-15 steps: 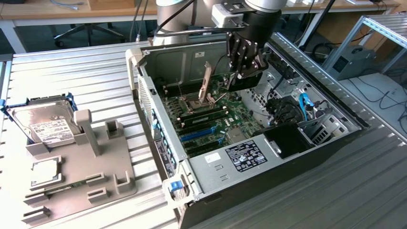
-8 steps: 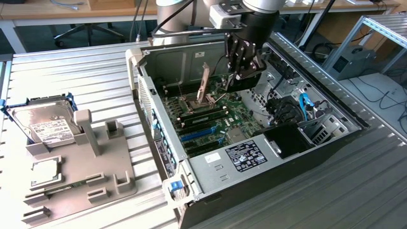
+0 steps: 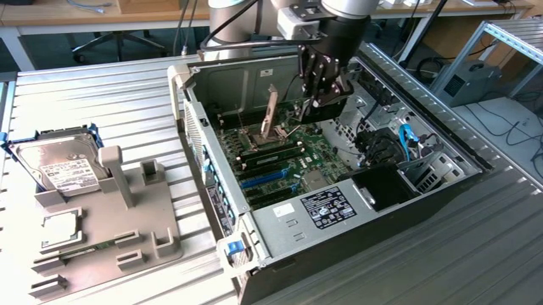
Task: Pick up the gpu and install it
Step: 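Insert the gpu into the slot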
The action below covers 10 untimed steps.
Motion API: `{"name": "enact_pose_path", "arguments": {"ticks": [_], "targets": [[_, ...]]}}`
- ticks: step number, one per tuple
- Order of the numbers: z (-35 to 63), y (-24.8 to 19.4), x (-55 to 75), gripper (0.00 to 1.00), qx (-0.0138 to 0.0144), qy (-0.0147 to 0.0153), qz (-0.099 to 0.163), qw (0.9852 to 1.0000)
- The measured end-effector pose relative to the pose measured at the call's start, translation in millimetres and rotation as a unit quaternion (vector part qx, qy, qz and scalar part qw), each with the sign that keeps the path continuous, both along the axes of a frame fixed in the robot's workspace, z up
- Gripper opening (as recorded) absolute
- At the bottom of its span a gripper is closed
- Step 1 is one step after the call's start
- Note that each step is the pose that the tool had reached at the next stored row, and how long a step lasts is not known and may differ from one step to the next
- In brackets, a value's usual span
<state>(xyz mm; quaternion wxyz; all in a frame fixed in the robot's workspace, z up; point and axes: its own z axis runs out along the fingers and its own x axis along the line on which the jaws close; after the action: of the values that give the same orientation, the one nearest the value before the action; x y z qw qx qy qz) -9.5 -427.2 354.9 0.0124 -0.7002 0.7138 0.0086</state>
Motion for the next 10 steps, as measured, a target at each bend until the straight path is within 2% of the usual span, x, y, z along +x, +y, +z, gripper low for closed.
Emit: {"name": "enact_pose_path", "arguments": {"ticks": [10], "targets": [[-2.5,-2.5,-5.8,0.27,-0.0001,0.0,0.0,1.0]]}}
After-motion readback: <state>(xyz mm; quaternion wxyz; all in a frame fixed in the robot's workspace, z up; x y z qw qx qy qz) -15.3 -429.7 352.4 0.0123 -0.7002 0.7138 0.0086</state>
